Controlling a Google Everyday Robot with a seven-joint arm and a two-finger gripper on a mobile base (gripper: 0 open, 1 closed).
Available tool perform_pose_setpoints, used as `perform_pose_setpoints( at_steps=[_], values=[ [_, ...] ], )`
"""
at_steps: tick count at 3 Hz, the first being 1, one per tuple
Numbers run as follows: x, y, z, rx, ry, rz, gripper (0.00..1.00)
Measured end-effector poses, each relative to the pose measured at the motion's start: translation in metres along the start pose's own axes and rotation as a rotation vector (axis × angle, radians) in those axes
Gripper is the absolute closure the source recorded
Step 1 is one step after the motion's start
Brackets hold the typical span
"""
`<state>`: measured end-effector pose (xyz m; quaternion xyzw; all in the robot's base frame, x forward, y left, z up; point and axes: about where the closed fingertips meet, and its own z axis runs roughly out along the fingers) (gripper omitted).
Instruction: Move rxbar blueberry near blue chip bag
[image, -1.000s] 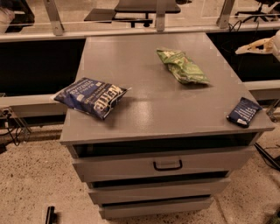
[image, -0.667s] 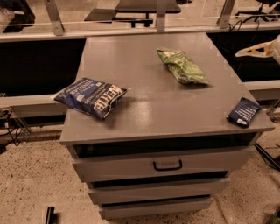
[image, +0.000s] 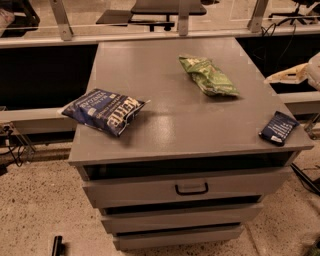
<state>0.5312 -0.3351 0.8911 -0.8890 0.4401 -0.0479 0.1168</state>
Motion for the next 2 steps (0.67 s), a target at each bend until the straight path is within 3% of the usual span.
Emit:
perform_pose_setpoints(
  at_steps=[1,2],
  values=[
    [0.000,0.005,0.012,-0.040,0.010,-0.045,0.25],
    [-0.006,0.007,0.024,-0.074,0.009,-0.082,0.30]
  ],
)
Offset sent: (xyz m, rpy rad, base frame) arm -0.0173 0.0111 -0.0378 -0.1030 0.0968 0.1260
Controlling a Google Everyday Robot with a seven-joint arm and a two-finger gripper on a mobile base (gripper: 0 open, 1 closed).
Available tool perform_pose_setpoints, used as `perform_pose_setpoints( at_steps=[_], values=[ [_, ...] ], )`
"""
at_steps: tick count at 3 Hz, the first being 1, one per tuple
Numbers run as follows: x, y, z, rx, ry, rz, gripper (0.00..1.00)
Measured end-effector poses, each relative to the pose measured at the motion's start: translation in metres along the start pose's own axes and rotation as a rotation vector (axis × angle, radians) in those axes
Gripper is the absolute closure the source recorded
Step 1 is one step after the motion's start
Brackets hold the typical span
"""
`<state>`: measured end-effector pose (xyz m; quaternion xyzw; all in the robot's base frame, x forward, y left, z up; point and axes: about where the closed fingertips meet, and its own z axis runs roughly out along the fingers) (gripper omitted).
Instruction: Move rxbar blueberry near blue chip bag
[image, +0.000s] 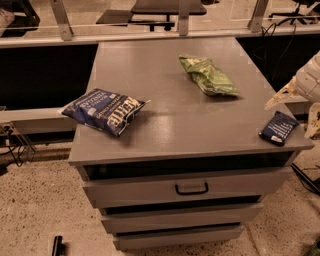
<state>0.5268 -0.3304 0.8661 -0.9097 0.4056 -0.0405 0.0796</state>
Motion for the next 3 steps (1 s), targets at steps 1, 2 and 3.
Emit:
perform_pose_setpoints(
  at_steps=[1,2,3],
  values=[
    [-0.004,0.002,0.010,-0.031,0.002,-0.020,0.29],
    [-0.007,0.003,0.017,-0.051,0.002,-0.033,0.28],
    [-0.009,0.002,0.022,-0.064,0.002,-0.043,0.42]
  ],
)
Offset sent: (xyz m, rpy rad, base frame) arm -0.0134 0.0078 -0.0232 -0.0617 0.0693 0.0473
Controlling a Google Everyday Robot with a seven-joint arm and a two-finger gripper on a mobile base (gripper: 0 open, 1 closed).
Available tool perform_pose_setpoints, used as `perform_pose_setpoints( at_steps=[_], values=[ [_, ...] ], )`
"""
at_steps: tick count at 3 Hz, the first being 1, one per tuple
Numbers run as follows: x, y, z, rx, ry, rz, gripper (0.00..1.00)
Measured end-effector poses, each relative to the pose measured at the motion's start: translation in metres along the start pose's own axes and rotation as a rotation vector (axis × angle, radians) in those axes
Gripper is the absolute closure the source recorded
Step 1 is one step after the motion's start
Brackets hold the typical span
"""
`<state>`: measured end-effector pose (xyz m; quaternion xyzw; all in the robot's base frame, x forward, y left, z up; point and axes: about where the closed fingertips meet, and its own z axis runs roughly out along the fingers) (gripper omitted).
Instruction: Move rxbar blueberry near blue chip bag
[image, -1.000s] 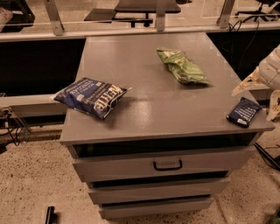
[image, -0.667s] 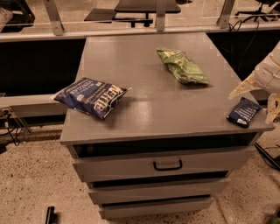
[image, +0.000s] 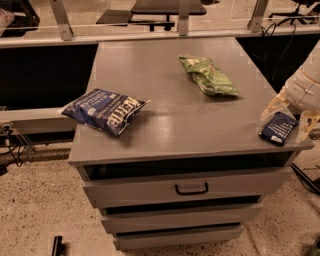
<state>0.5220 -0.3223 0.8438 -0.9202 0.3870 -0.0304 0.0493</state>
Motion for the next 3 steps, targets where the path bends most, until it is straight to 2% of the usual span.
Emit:
perform_pose_setpoints(
  at_steps=[2,3],
  values=[
    [-0.0057,-0.0046,0.0094,-0.025,-0.006,-0.025,0.88],
    [-0.0056,-0.0049,0.0073,-0.025,-0.006,-0.025,0.91]
  ],
)
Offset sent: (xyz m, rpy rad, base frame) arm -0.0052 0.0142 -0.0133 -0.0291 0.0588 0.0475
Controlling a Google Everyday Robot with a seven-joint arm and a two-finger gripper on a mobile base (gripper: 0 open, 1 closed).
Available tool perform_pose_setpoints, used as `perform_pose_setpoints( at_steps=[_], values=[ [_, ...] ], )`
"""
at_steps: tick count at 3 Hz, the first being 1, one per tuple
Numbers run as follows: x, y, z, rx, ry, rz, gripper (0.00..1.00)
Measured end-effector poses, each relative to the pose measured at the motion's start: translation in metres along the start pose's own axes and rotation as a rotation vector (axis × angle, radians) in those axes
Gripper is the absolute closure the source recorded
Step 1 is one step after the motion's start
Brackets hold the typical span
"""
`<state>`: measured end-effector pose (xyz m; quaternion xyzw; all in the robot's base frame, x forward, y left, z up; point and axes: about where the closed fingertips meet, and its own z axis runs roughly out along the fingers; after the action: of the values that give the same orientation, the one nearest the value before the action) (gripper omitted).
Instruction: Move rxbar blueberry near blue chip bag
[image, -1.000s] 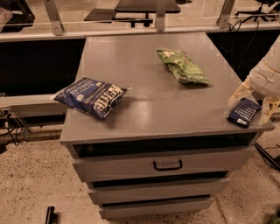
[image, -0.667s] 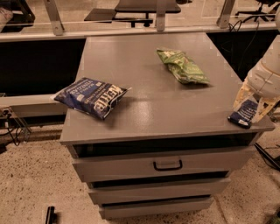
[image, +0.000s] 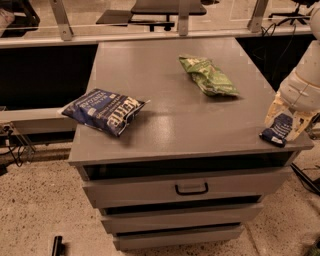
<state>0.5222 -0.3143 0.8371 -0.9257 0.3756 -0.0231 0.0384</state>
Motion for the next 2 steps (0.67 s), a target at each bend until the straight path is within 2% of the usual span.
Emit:
perform_pose_setpoints(
  at_steps=[2],
  values=[
    [-0.0017,-0.0005,0.0004,0.000,-0.007,-0.005,1.00]
  ],
)
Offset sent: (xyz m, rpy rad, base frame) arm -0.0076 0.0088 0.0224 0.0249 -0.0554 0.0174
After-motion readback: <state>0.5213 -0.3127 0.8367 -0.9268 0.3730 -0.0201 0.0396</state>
